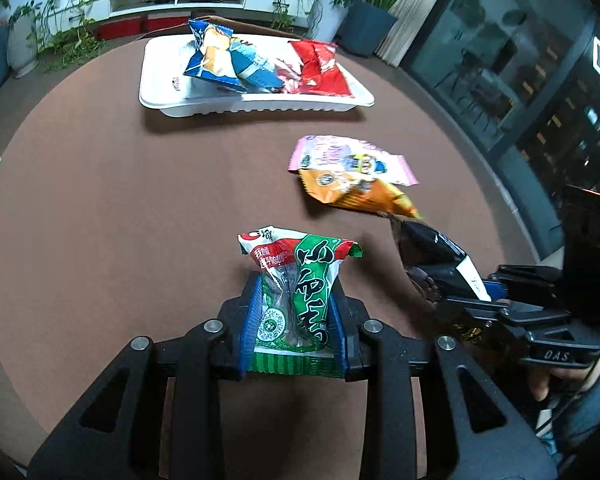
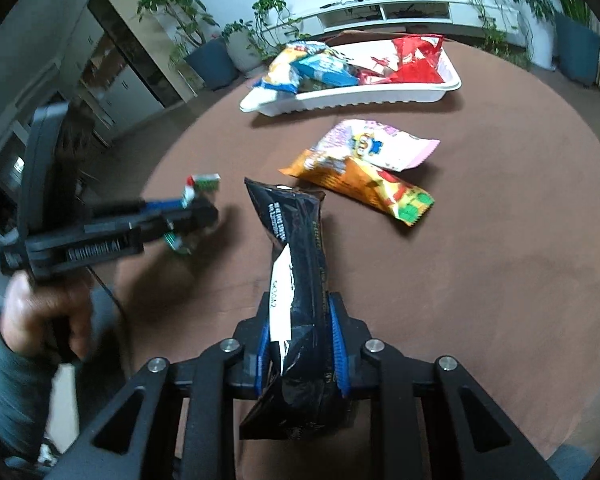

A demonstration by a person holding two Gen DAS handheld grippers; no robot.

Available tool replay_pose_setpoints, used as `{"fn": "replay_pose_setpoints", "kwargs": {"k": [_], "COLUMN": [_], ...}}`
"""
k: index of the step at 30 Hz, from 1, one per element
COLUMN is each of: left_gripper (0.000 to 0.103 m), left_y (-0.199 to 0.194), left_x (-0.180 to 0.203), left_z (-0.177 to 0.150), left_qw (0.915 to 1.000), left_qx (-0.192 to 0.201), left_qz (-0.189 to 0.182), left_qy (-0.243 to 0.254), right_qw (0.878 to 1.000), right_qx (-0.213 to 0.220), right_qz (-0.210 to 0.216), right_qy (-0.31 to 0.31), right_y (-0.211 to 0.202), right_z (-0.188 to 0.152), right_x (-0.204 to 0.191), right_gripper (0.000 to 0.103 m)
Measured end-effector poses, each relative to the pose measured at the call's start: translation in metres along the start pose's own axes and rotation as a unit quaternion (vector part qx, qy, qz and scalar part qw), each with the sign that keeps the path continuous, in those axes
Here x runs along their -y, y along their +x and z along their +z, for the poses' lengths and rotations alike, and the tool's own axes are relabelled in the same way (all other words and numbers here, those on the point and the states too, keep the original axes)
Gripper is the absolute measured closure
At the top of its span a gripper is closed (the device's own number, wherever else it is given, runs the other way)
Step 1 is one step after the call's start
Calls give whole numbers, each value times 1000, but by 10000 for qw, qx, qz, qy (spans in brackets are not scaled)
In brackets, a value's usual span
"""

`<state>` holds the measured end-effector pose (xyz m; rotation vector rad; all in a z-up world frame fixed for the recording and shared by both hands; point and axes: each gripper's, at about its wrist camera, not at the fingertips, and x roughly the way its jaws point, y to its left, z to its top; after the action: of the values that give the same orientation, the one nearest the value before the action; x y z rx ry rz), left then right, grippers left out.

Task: Organize snacks
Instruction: 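Carry the green packet to the tray with the left tool while the right tool carries the black bag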

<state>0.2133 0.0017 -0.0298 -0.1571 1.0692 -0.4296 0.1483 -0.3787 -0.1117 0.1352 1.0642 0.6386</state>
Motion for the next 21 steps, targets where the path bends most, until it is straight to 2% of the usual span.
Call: {"fn": "replay_pose_setpoints", "kwargs": {"k": [4,8,16,21], "left_gripper": [75,75,75,75], "left_y": [-7,-19,-50,-72], "left_x": [2,-5,-29,-46], "left_z": [1,14,61,107], "left_qw": [9996,9990,9964,9934], "left_qx": [152,322,777,1103], "left_qz": [-172,-233,-148,49], "left_qy": [-135,-213,-304,-309], "right_qw": [9991,9978,9928,9871], "right_qx": [147,353,911,1353], "right_qz": [320,360,32,-231], "right_qy": [235,420,775,829], "right_y": [-11,-26,-66,-93], "right_z": [6,15,53,96], "right_x": [2,13,54,73], "right_gripper": [76,76,76,76]}}
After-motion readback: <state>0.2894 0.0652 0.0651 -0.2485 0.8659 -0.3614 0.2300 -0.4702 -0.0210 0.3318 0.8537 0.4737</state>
